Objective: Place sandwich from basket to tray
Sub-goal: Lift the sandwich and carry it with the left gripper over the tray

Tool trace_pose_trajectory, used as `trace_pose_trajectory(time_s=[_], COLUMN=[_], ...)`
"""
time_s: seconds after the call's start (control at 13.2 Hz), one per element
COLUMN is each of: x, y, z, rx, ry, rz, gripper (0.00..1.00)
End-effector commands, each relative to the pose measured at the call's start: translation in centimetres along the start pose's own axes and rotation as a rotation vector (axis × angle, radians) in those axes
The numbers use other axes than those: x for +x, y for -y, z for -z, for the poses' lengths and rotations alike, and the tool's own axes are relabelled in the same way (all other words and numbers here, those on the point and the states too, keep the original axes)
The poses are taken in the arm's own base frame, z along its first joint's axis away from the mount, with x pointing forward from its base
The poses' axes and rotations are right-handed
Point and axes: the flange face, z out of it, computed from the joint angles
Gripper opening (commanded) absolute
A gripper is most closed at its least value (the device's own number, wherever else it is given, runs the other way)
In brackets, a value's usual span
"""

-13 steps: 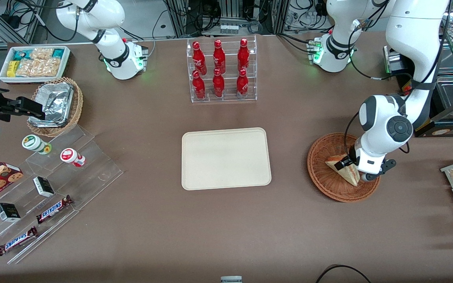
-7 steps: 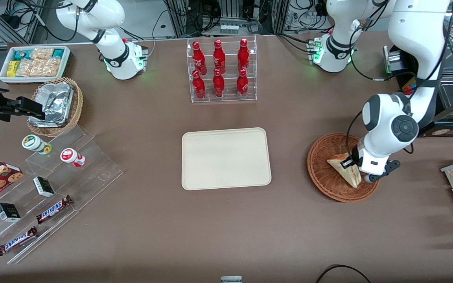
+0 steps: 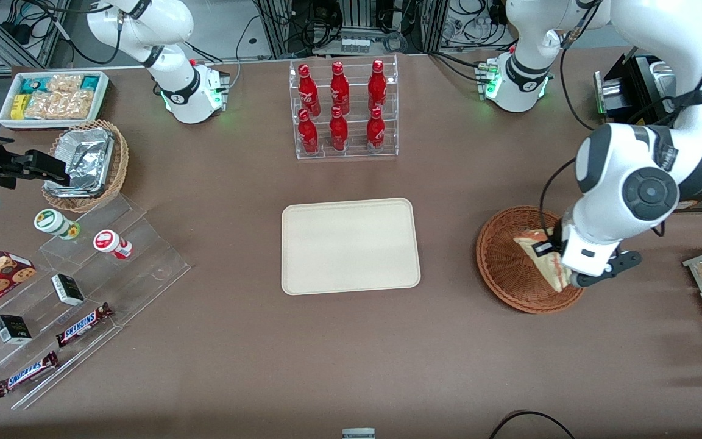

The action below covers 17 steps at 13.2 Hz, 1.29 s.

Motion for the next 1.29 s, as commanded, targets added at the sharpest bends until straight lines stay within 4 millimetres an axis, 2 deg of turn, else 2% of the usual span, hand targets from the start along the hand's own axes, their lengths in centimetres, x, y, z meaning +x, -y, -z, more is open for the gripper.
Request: trace_pose_trajectory(time_s=[0.0,0.08,0.23,0.3,0.45,0.53,0.61,0.91,1.06,1.21], x=[-3.6,-5.2,-7.4,-8.4,-11.2,-11.3,-12.4,-15.5,-16.8,-18.3], y=[-6.8,-9.2,-13.5,-15.7,-21.2,-22.8,-24.5,-29.2,-31.0,-32.0], z=[2.7,3.3,3.2,2.6,1.3,0.3,-0.9,-4.6,-6.5,-7.5], rx=[-0.009,-0.018,-0.027,-0.027,-0.033,-0.034,-0.028,-0.086,-0.076,-0.066], ry=[-0.038,-0.052,-0.062,-0.06,-0.064,-0.061,-0.053,-0.063,-0.053,-0.045], rz=[-0.083,-0.121,-0.178,-0.183,-0.21,-0.217,-0.236,-0.289,-0.312,-0.329], gripper=[0.0,0.0,0.0,0.0,0.0,0.0,0.0,0.0,0.0,0.0])
